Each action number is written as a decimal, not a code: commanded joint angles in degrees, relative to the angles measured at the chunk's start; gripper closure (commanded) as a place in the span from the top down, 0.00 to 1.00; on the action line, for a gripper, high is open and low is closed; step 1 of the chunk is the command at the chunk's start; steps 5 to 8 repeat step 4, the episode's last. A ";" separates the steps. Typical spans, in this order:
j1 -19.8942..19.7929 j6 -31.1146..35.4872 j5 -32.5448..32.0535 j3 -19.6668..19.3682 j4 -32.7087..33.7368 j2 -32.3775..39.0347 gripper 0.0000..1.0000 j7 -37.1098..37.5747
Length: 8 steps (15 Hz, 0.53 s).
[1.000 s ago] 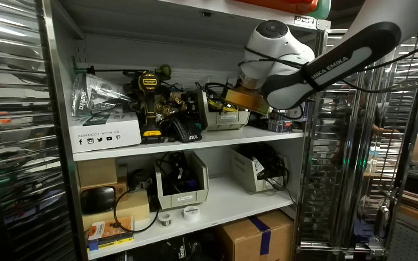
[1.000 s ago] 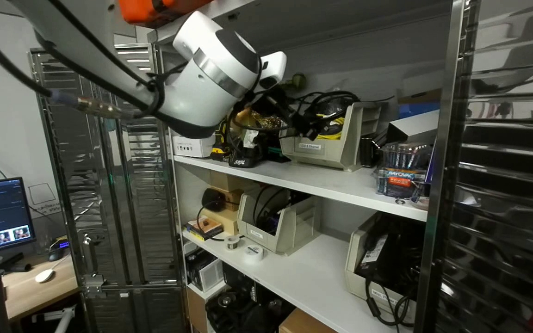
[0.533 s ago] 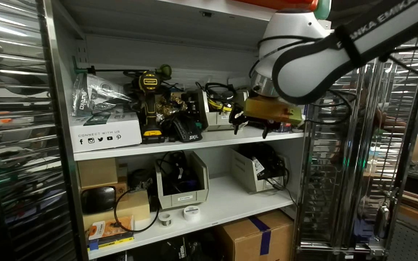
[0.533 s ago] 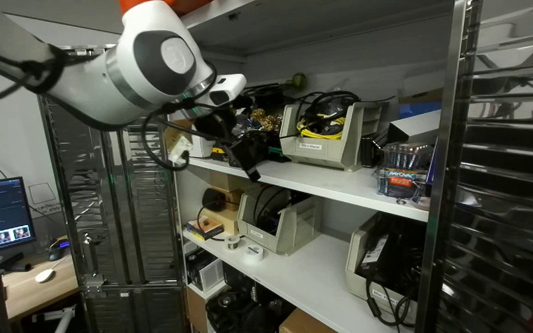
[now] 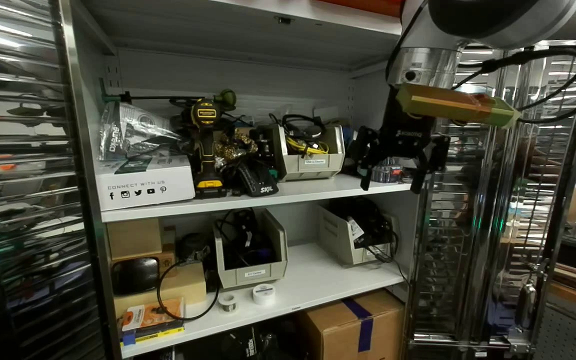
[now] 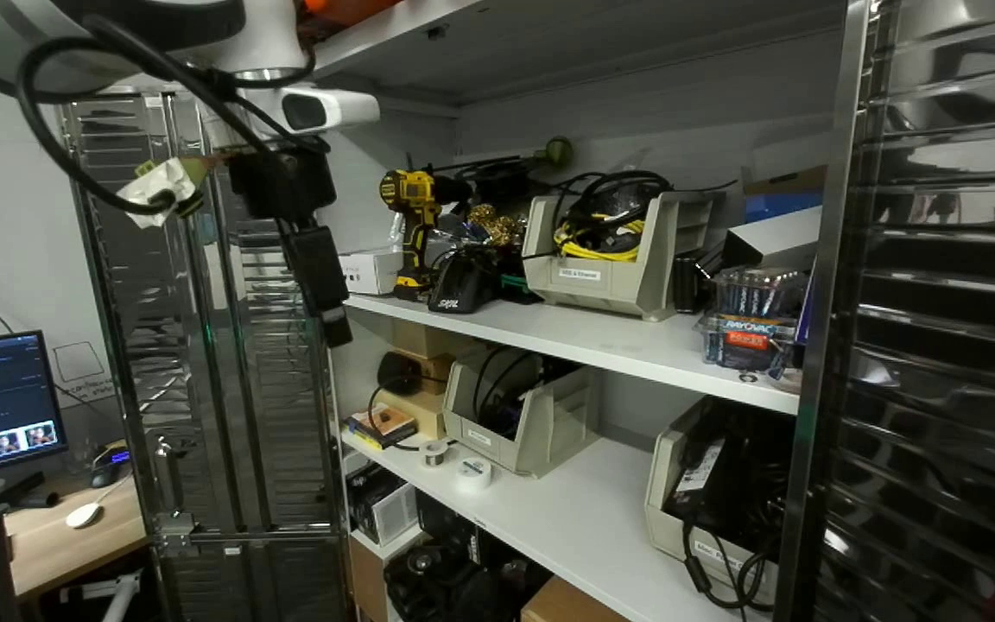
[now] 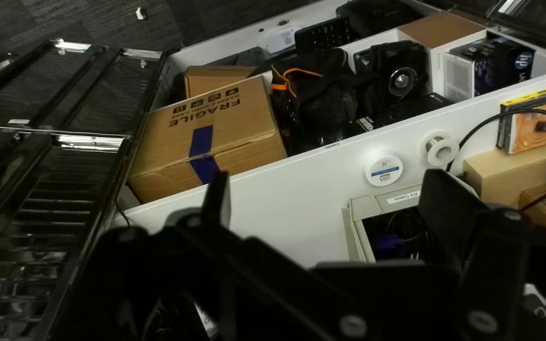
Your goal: Put the black cable on the top shelf in the tray behind it
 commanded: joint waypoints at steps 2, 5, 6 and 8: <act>-1.69 0.61 0.60 1.33 0.04 1.57 1.00 -0.48; -1.68 1.00 0.53 1.34 0.03 2.68 1.00 -0.42; -1.68 1.00 0.53 1.34 0.03 2.68 1.00 -0.42; -1.68 1.00 0.53 1.34 0.03 2.68 1.00 -0.42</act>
